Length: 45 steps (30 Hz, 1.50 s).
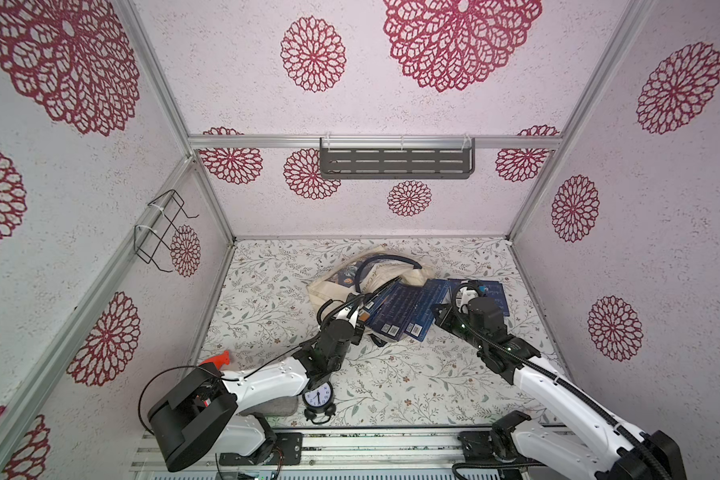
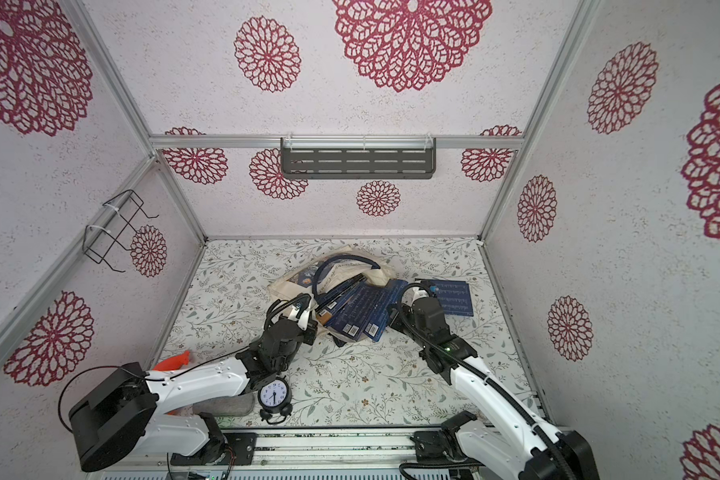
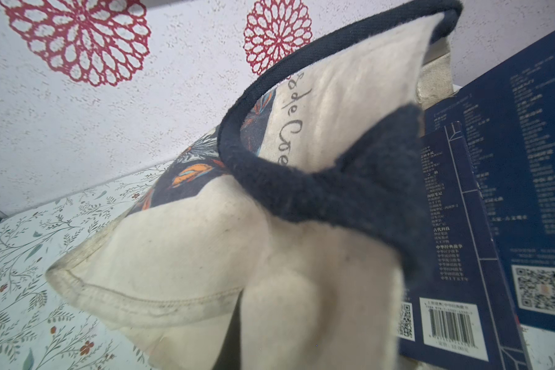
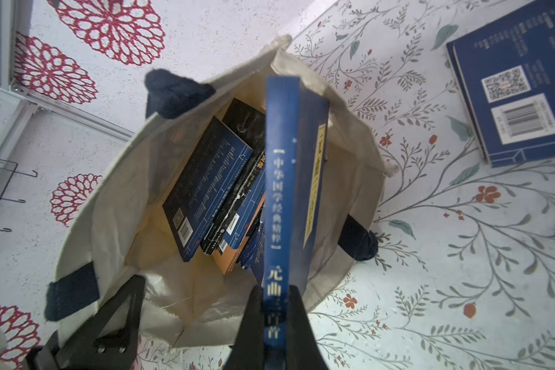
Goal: Take out the books from the canvas bag
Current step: Pick up the book from the canvas bag, then place the book on the book.
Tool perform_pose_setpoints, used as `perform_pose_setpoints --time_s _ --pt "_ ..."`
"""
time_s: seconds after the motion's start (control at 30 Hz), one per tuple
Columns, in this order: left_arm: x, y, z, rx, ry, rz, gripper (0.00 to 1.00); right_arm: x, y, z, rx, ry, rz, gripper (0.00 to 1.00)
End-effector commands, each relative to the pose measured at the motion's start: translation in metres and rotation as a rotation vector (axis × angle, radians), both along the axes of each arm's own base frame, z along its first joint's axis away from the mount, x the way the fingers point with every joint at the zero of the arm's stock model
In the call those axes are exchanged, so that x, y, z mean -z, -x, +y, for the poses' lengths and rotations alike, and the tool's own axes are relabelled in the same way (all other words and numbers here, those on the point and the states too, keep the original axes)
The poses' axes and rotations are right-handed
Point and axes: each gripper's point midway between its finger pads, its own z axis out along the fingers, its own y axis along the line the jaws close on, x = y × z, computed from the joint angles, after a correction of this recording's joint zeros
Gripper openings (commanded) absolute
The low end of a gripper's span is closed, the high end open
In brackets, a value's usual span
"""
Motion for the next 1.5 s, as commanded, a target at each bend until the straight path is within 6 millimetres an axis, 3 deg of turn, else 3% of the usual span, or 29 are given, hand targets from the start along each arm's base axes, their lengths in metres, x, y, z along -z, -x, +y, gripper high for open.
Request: perform_pose_setpoints --time_s 0.0,0.43,0.6,0.83,1.03,1.2,1.47 --pt "-0.02 -0.003 -0.012 0.015 0.044 -0.041 0.0 -0.056 -0.003 0.0 -0.022 -0.031 -0.156 0.0" --pt "-0.02 -0.004 -0.011 0.005 0.04 -0.042 0.0 -0.128 0.012 -0.025 0.042 -0.036 -0.357 0.0" --pt "-0.02 -0.004 -0.011 0.005 0.04 -0.042 0.0 -0.153 0.011 -0.055 0.18 -0.032 -0.458 0.0" --pt "-0.02 -0.004 -0.011 0.005 0.039 -0.041 0.0 -0.172 0.013 -0.113 0.49 -0.158 -0.663 0.0" --pt "-0.018 -0.004 -0.013 0.014 0.041 -0.036 0.0 -0.161 -0.004 -0.154 0.674 -0.28 -0.682 0.0" --pt "-0.017 -0.004 -0.014 0.014 0.039 -0.035 0.0 -0.122 -0.035 -0.178 0.734 -0.454 -0.589 0.0" --pt "-0.017 -0.005 -0.013 0.013 0.033 -0.034 0.0 -0.05 -0.065 -0.2 0.832 -0.473 -0.451 0.0"
